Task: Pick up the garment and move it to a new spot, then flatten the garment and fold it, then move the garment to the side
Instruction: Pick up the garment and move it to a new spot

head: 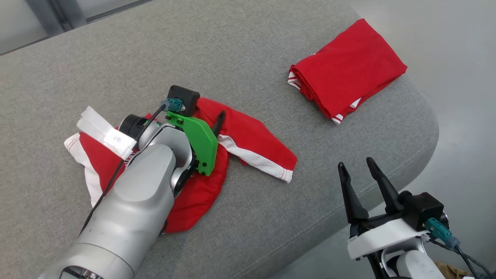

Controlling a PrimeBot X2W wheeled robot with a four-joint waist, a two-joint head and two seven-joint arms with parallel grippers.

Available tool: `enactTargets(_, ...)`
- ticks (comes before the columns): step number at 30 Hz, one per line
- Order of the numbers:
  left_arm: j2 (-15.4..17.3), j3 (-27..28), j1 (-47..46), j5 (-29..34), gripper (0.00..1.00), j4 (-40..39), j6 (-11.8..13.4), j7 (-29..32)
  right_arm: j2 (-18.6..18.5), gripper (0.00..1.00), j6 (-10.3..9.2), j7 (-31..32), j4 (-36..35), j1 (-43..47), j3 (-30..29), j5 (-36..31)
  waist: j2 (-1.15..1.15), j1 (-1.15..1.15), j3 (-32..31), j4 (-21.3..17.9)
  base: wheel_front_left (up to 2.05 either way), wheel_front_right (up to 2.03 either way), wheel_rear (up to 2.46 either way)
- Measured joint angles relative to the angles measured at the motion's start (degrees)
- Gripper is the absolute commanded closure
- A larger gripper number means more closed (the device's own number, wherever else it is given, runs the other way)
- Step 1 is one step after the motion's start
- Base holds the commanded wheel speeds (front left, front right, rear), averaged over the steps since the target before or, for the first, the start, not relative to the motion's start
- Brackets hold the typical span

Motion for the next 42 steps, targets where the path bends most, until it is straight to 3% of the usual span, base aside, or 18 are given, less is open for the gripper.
enactTargets(9, -0.7, -2.3, 3.0, -4.7, 0.0, -1.4, -1.6, 2.9, 0.1, 0.0, 0.01, 0.0, 1.1, 2.3, -2.3, -2.3, 0.0, 0.0, -3.4, 2.5, 0.0, 0.0, 0.0)
enactTargets(14, -0.4, -5.3, 7.3, -6.9, 0.0, -7.3, -1.8, 7.1, 0.1, 0.0, 0.01, 0.0, 1.5, 5.0, -3.7, -4.0, 0.0, 0.0, -7.4, 5.0, 0.0, 0.0, 0.0)
enactTargets(17, 1.5, -5.4, 11.1, -7.8, 0.0, -14.2, -1.5, 6.0, 0.1, 0.0, 0.01, 0.0, 1.0, 6.5, -4.9, -5.4, 0.0, 0.0, -10.5, 7.2, 0.0, 0.0, 0.0)
enactTargets(23, 4.7, -2.2, 20.2, -9.4, 0.0, -26.0, 4.2, -0.1, 0.1, 0.0, 0.01, 0.0, -0.9, 8.5, -6.1, -7.0, 0.0, 0.0, -13.6, 10.8, 0.0, 0.0, 0.0)
enactTargets(25, 5.6, -1.7, 22.3, -9.9, 0.0, -27.7, 5.1, -0.6, 0.0, 0.0, 0.01, 0.0, -1.2, 8.9, -6.2, -7.3, 0.0, 0.0, -14.0, 11.4, 0.0, 0.0, 0.0)
enactTargets(31, 13.4, 2.5, 32.4, -10.5, 0.0, -35.5, 10.2, -5.8, 0.1, 0.0, 0.01, 0.0, -2.4, 10.0, -6.4, -9.0, 0.0, 0.0, -15.8, 15.6, 0.0, 0.0, 0.0)
enactTargets(37, 18.6, 5.4, 40.3, -9.2, 0.0, -38.8, 13.6, -13.4, 0.1, 0.0, 0.01, 0.0, -2.4, 11.8, -6.9, -10.3, 0.0, 0.0, -17.4, 19.8, 0.0, 0.0, 0.0)
enactTargets(42, 20.2, 8.4, 46.9, -8.5, 0.0, -40.2, 15.3, -16.2, -0.9, 0.0, 0.01, 0.0, -1.9, 12.7, -6.7, -10.8, 0.0, 0.0, -19.0, 23.3, 0.0, 0.0, 0.0)
